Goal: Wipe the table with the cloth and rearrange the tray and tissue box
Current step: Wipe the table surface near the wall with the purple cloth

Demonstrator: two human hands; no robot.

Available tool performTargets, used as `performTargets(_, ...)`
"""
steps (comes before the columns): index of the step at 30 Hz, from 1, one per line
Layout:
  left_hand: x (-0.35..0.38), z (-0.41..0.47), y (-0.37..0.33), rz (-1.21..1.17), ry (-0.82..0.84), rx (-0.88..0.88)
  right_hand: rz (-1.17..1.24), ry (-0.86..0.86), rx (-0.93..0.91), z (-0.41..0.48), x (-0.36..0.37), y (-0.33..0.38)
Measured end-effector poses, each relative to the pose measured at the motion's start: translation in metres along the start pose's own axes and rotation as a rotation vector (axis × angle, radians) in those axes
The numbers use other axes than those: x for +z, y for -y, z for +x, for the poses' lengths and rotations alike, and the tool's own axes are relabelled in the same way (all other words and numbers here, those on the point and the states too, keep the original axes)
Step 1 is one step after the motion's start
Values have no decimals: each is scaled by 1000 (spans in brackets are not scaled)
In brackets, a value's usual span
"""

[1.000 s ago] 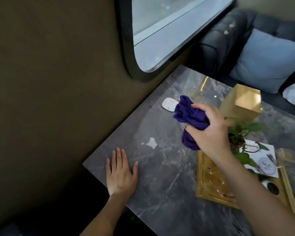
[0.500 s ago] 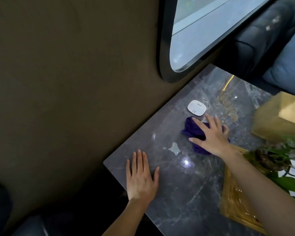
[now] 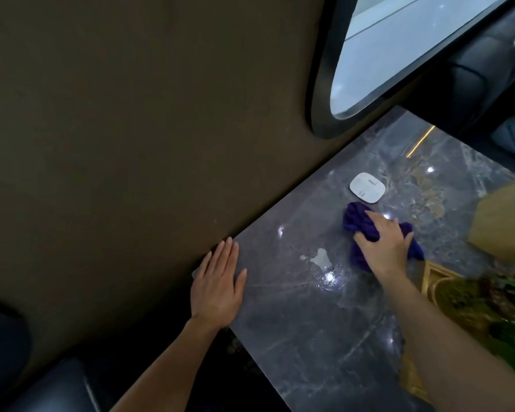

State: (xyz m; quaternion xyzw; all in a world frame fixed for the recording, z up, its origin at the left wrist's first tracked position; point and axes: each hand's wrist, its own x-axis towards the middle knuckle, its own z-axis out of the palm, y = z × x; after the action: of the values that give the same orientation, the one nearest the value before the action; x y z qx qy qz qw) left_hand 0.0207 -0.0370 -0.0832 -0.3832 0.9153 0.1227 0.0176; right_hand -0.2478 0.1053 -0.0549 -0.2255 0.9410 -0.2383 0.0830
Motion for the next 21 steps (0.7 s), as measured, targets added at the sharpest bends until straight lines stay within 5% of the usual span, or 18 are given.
performTargets(8,4,-2,1,-30,-7,13,393,132,30,-41,13,31)
performTargets(16,-2,0,1,35,29,49,153,325,-624,-126,56,58)
performTargets(21,-3,2,1,65,70,64,128,361,-802,-174,67,56)
